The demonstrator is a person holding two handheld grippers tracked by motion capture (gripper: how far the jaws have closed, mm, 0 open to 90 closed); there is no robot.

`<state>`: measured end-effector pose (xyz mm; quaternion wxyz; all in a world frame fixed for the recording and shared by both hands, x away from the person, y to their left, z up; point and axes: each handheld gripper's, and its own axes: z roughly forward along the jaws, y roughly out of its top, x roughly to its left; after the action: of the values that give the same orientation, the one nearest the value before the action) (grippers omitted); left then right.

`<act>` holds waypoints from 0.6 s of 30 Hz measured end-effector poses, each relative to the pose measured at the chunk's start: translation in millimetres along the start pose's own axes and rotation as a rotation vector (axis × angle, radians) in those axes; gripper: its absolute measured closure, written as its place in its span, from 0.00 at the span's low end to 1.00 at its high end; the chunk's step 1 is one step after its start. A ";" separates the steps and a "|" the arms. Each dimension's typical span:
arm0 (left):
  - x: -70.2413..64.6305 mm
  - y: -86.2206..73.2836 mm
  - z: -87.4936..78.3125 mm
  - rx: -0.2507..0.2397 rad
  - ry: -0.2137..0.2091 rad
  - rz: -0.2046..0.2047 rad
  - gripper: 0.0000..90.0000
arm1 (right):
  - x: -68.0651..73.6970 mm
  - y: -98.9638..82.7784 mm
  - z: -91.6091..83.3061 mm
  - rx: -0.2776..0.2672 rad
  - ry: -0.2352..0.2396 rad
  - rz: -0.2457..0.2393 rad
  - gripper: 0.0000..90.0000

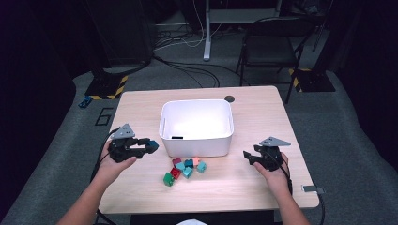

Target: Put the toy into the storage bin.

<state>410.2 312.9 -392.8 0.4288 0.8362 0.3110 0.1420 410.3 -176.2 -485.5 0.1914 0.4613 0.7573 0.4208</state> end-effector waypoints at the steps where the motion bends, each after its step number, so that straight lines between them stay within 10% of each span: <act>1: -0.2 2.7 -0.9 -0.005 -0.003 0.003 0.65 | 0.0 0.0 0.1 0.000 0.002 0.000 0.47; 18: -1.4 45.8 7.1 -0.038 -0.025 0.021 0.65 | 0.4 -0.6 1.3 0.008 0.003 -0.005 0.47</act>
<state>430.9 287.4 -360.2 0.4471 0.8327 0.2940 0.1422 410.6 -175.4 -486.7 0.1896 0.4594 0.7605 0.4179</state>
